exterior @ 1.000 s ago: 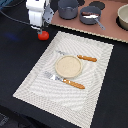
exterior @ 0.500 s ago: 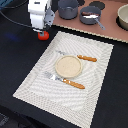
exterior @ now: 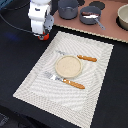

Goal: Place the fish, sausage, and tomato into the frying pan.

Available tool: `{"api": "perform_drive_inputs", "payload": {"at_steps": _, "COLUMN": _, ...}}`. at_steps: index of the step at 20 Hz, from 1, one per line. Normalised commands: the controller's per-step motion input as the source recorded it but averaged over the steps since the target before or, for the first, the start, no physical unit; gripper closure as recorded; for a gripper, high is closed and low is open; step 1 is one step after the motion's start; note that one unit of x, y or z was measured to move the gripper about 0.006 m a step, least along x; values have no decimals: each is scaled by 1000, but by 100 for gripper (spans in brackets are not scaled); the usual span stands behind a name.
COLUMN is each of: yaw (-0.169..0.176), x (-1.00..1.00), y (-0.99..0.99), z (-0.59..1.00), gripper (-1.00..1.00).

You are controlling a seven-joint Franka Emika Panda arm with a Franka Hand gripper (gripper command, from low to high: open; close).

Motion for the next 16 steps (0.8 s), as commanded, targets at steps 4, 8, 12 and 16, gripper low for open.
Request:
{"api": "perform_drive_inputs", "payload": {"at_steps": 4, "yaw": 2, "x": -44, "y": -3, "z": -266, "gripper": -100}}
{"api": "perform_drive_inputs", "payload": {"at_steps": 8, "yaw": 8, "x": -95, "y": -6, "z": -214, "gripper": 100}}
{"api": "perform_drive_inputs", "payload": {"at_steps": 12, "yaw": 10, "x": -61, "y": 0, "z": -134, "gripper": 100}}
{"api": "perform_drive_inputs", "payload": {"at_steps": 16, "yaw": 12, "x": -46, "y": 0, "z": -101, "gripper": 100}}
